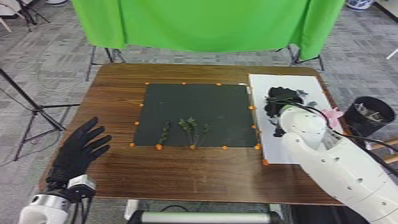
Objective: Arrange flowers
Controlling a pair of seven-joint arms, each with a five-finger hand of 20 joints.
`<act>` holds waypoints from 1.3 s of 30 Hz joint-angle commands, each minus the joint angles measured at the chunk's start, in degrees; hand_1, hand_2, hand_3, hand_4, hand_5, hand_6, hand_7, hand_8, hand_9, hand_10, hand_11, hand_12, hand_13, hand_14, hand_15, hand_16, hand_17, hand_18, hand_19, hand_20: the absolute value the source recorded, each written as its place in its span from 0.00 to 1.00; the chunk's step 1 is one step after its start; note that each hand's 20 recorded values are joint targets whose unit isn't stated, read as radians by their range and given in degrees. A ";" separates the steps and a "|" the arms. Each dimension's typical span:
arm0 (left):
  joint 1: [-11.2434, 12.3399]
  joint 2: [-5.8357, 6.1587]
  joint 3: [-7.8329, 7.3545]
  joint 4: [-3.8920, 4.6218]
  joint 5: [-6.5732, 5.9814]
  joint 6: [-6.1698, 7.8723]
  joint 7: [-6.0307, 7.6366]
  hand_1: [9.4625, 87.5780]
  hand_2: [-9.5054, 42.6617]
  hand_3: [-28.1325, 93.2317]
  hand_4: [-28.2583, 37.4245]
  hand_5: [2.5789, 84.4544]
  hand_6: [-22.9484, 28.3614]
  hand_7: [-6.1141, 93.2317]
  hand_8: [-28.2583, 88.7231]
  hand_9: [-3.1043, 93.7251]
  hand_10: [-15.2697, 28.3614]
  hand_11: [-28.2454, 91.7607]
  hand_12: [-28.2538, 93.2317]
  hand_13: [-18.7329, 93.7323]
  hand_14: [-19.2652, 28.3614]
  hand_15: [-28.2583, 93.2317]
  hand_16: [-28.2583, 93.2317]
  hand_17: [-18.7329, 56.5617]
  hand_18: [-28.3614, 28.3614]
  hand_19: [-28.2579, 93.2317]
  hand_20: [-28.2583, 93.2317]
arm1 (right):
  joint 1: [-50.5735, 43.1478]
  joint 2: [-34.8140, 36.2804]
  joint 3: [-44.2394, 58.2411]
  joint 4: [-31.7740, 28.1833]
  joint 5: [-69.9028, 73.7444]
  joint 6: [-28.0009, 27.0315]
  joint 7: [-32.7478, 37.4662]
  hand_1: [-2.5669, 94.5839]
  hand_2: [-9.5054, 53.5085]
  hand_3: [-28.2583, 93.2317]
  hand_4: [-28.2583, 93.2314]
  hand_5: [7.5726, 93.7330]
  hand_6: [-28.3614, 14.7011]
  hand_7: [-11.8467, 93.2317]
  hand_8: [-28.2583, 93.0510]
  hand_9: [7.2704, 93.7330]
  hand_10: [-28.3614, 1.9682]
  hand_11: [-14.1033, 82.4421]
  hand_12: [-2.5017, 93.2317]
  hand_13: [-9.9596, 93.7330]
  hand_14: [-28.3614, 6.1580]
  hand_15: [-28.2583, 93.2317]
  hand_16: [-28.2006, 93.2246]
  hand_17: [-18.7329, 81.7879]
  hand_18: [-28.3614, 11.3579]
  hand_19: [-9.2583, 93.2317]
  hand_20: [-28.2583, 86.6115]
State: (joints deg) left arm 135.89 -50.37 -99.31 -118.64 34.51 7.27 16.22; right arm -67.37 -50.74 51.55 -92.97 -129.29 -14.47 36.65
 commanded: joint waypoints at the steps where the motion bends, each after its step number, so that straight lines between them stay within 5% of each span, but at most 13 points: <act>1: 0.50 -0.14 -0.20 0.08 0.21 -0.60 -0.51 0.21 0.09 0.81 0.06 0.28 0.49 0.28 0.15 0.28 0.62 0.39 0.37 0.36 0.75 0.49 0.24 0.13 0.90 0.58 0.32 | 0.20 -0.02 0.85 -1.84 -0.49 1.48 0.89 0.48 0.00 0.92 0.05 0.79 0.70 0.51 0.35 0.95 0.75 0.58 0.40 0.88 0.70 0.88 0.48 0.68 0.23 1.00 0.81; 7: 0.90 -0.06 0.14 -0.15 -0.10 0.02 0.25 0.21 0.09 0.81 0.06 0.28 0.49 0.28 0.15 0.28 0.62 0.39 0.37 0.36 0.75 0.49 0.24 0.13 0.90 0.58 0.32 | -1.37 -0.88 2.98 -4.67 -0.52 1.69 0.97 0.46 0.00 0.92 0.07 0.80 0.70 0.52 0.36 0.97 0.73 0.59 0.37 0.89 0.71 0.88 0.48 0.69 0.23 1.00 0.82; 21: 0.63 -0.75 -0.18 -0.10 0.42 -0.67 -0.95 0.21 0.10 0.81 0.06 0.28 0.49 0.28 0.15 0.28 0.62 0.39 0.37 0.36 0.75 0.49 0.24 0.13 0.90 0.58 0.32 | -8.64 -7.36 6.62 -14.25 -1.96 -0.90 0.03 0.45 0.00 0.93 0.09 0.80 0.69 0.52 0.38 0.97 0.73 0.60 0.36 0.90 0.72 0.88 0.49 0.71 0.22 1.00 0.83; 39: -0.11 -1.55 0.07 0.14 0.89 -1.27 -2.33 0.21 0.10 0.81 0.06 0.28 0.49 0.28 0.15 0.28 0.62 0.39 0.37 0.36 0.75 0.49 0.24 0.13 0.90 0.58 0.32 | -11.47 -14.49 3.92 -12.79 -4.97 -3.48 -0.33 0.45 0.00 0.92 0.11 0.81 0.69 0.52 0.39 0.98 0.73 0.61 0.37 0.90 0.72 0.88 0.49 0.71 0.22 1.00 0.83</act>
State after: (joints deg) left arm 135.75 -51.20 -99.35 -118.60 34.96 6.72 14.70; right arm -78.43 -62.28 56.65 -107.39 -132.45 -17.28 36.64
